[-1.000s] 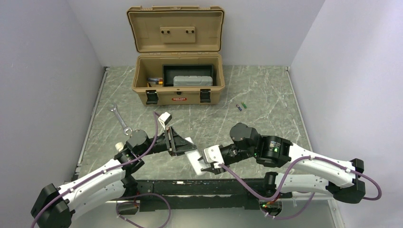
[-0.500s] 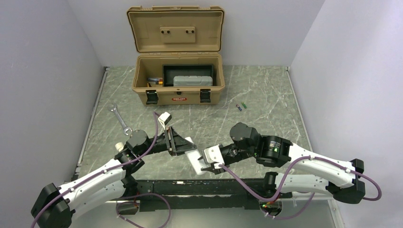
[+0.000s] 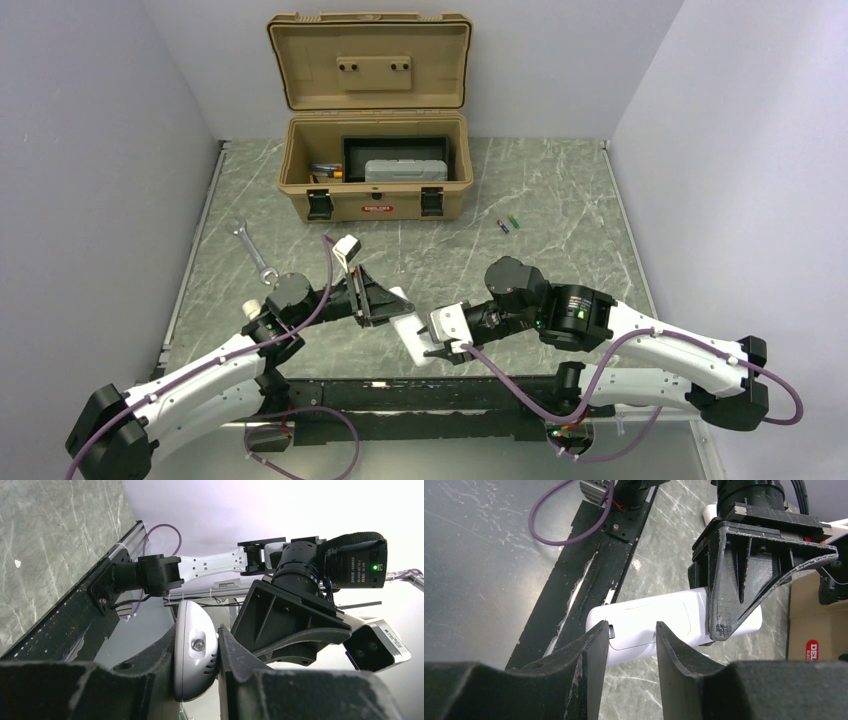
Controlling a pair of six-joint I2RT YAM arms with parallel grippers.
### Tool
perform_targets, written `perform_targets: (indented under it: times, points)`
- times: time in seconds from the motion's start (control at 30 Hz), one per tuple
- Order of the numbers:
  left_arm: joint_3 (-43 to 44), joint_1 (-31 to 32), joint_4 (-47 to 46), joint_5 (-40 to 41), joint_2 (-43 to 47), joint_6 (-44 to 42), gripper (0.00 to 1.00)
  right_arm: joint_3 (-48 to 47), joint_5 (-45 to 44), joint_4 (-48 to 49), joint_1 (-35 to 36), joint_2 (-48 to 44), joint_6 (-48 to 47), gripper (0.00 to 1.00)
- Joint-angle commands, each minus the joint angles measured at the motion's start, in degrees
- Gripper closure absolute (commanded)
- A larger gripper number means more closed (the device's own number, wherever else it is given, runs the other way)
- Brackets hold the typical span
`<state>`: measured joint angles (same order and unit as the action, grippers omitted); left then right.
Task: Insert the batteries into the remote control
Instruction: Remove the battery cover from the remote control.
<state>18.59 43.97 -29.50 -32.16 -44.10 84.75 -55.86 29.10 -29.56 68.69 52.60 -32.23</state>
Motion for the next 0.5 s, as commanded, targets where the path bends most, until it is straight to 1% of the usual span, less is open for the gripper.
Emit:
perform_targets:
  times: [0.0, 0.47]
  points:
    - [0.6, 0.7, -5.7, -2.1, -0.2, 0.5, 1.00, -1.4, -2.0, 2.9, -1.0, -0.6, -2.2, 0.59]
    - [0.5, 0.8, -5.1, -2.0, -0.1, 0.0, 1.00, -2.1, -1.4, 3.7, -1.5, -0.5, -2.0, 0.59]
